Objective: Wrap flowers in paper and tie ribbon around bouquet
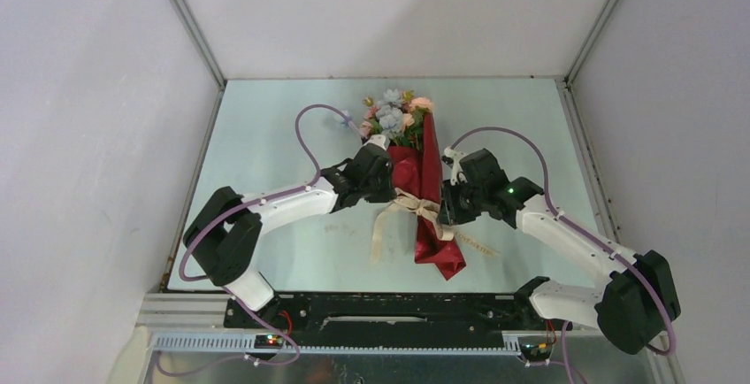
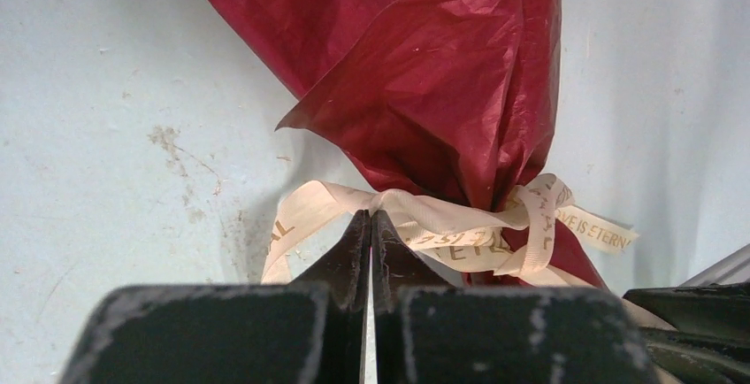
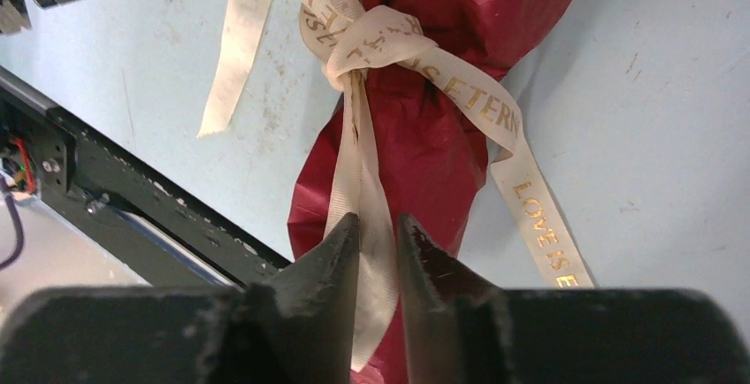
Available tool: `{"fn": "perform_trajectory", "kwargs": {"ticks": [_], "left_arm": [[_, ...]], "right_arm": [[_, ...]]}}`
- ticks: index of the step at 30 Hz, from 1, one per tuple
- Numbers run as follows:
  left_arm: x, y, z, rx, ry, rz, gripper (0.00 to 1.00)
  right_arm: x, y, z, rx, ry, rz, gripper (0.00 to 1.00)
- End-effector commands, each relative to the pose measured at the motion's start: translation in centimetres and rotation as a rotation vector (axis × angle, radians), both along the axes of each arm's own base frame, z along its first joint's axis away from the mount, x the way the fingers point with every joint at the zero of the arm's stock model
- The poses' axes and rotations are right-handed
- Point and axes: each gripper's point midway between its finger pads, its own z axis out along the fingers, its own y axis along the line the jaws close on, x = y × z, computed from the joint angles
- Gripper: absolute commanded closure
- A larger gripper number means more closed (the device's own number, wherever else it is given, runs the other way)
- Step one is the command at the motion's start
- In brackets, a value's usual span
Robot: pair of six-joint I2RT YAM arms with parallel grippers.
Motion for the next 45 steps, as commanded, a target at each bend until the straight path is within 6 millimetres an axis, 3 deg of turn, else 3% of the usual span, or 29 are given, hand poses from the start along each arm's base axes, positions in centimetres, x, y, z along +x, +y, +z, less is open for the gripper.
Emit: {"fn": "perform_trajectory", "kwargs": {"ticks": [1,7,11,15,17,19,21,24,26,28,33,45], "left_arm": [[0.4,-1.4,2.5,-0.064,-0.069,-0.044,1.00],[0.2,-2.0,2.2,-0.073,-0.054,-0.062,1.00],[0.0,-2.1,2.2,-0.075,-0.054,-0.065,1.00],[0.0,-2.1,2.3,-0.075,-0.056,-0.064,1.00],[0.0,-2.1,2.3,-0.078,-0.058,-0.063,1.00],[-0.1,-2.0,2.3,-0.075,-0.059,-0.059,1.00],[0.0,-1.6,2.3,-0.067,-0.064,-0.048,1.00],[0.0,-1.1,2.2,-0.046,-0.065,-0.031,1.00],[0.1,-0.7,2.3,-0.040,-0.075,-0.019,1.00],[0.2,-0.2,2.2,-0.031,-0.080,-0.002,1.00],[0.6,1.9,1.5,0.007,-0.087,0.076,1.00],[1.1,9.6,-1.2,0.130,-0.060,0.256,1.00]], "right_arm": [[0.7,0.3,1.8,-0.029,-0.112,0.043,0.66],[0.7,0.7,3.1,-0.104,-0.274,0.107,0.35],[0.6,1.5,3.3,-0.125,-0.330,0.167,0.20],[0.6,2.1,2.4,-0.188,-0.351,0.228,0.17],[1.1,1.3,1.5,-0.264,-0.344,0.215,0.20],[1.4,0.7,0.9,-0.311,-0.333,0.200,0.32],[1.5,0.6,0.5,-0.323,-0.323,0.199,0.45],[1.5,0.4,0.7,-0.317,-0.322,0.179,0.80],[1.7,0.1,1.3,-0.313,-0.338,0.156,0.94],[2.0,-0.2,1.9,-0.297,-0.352,0.131,1.00],[1.5,-0.4,2.1,-0.224,-0.291,0.123,1.00],[1.7,-3.7,-2.1,-0.235,-0.090,-0.033,1.00]]}}
